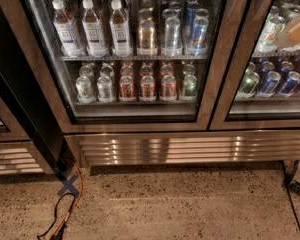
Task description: Open left fridge door
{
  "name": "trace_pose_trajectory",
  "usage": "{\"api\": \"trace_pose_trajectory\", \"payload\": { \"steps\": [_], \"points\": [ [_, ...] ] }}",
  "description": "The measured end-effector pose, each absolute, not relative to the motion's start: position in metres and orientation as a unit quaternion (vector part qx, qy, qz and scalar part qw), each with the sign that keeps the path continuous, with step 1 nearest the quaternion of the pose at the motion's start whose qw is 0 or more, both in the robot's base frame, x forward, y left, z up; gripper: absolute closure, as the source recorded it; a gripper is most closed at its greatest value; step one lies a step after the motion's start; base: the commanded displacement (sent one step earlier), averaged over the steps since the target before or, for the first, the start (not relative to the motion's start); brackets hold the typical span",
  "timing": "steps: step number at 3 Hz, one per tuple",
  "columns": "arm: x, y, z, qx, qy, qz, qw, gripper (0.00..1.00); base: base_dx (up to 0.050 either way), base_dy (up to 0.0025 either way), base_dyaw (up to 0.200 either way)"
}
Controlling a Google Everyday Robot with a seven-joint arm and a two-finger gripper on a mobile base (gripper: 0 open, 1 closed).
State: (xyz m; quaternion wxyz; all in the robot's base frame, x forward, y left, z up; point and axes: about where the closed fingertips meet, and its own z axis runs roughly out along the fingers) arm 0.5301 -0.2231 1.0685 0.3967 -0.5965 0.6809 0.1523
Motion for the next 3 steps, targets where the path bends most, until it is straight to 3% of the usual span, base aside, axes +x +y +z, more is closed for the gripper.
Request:
{"api": "trace_pose_trajectory", "payload": {
  "steps": [1,3],
  "points": [
    [0.577,-0.212,1.072,-0.593,0.691,0.14,0.39,0.0,0.0,0.0,0.0],
    [0.58,-0.216,1.061,-0.568,0.695,0.141,0.417,0.0,0.0,0.0,0.0]
  ]
}}
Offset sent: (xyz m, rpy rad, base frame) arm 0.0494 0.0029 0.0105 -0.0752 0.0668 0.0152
